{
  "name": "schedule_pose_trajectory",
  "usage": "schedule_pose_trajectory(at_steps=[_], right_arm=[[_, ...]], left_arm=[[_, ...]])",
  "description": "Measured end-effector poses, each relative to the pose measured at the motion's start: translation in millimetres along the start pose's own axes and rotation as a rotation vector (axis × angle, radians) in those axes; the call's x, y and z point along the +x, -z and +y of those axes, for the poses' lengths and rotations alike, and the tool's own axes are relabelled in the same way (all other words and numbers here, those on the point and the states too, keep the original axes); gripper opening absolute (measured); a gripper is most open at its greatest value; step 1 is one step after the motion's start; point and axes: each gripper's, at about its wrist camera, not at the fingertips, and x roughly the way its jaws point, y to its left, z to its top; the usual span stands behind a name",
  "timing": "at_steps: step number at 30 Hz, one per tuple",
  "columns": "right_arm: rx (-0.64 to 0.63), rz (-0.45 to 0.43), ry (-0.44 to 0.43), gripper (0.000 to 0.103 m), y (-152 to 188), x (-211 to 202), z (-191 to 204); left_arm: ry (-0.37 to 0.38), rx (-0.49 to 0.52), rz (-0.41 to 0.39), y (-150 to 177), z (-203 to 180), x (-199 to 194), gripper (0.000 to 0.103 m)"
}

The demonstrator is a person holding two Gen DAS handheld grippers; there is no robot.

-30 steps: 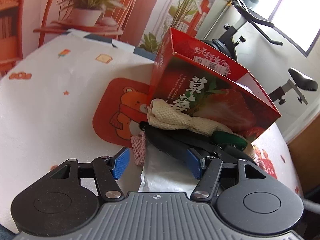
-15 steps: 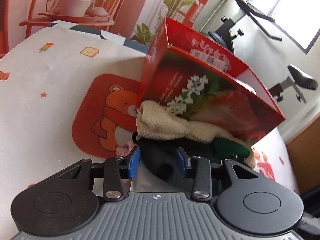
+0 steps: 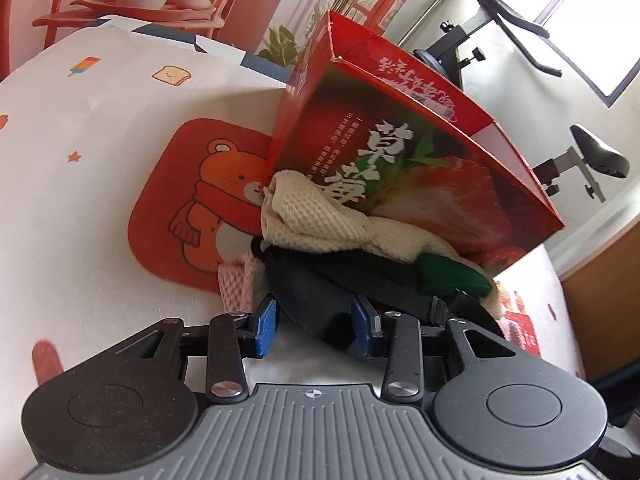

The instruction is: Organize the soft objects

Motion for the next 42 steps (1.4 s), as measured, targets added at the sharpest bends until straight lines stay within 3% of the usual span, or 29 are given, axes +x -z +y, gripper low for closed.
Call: schedule_pose_trajectory(at_steps=[6, 8, 9, 17, 22, 29, 37, 42], right_arm=[[-0.011, 0.001, 0.006, 0.009, 0, 0, 1], [-0.014, -0.001, 0.008, 0.009, 0, -1, 2], [-0.015, -0.004, 0.011, 0.009, 0, -2, 2], [-0.014, -0.052, 0.022, 0.009, -5, -14, 2], [-0.033, -0.082, 0.021, 0.009, -9, -20, 8], [-0.012, -0.09, 0.036, 0.009, -6, -22, 6], [-0.01, -0.096, 0.03, 0.009, -5, -23, 7], [-0.02, -0.107, 0.024, 0.009, -5, -25, 9]], left_arm=[[-0.027, 0.031, 0.001, -15, -6, 14, 0.041], [-0.063, 0.094, -0.009, -13, -14, 13, 0.034], [-0.096, 0.142, -0.024, -10, -20, 11, 0.023], [-0.1, 0.252, -0.138, 10, -35, -36, 0.015], [-0.076, 0.219, -0.154, 23, -31, -56, 0.014], [-0.028, 0.14, -0.062, 38, -12, -44, 0.014], [-0.021, 0.155, -0.036, 40, -12, -37, 0.015], [-0.041, 0.178, -0.061, 42, -15, -41, 0.014]])
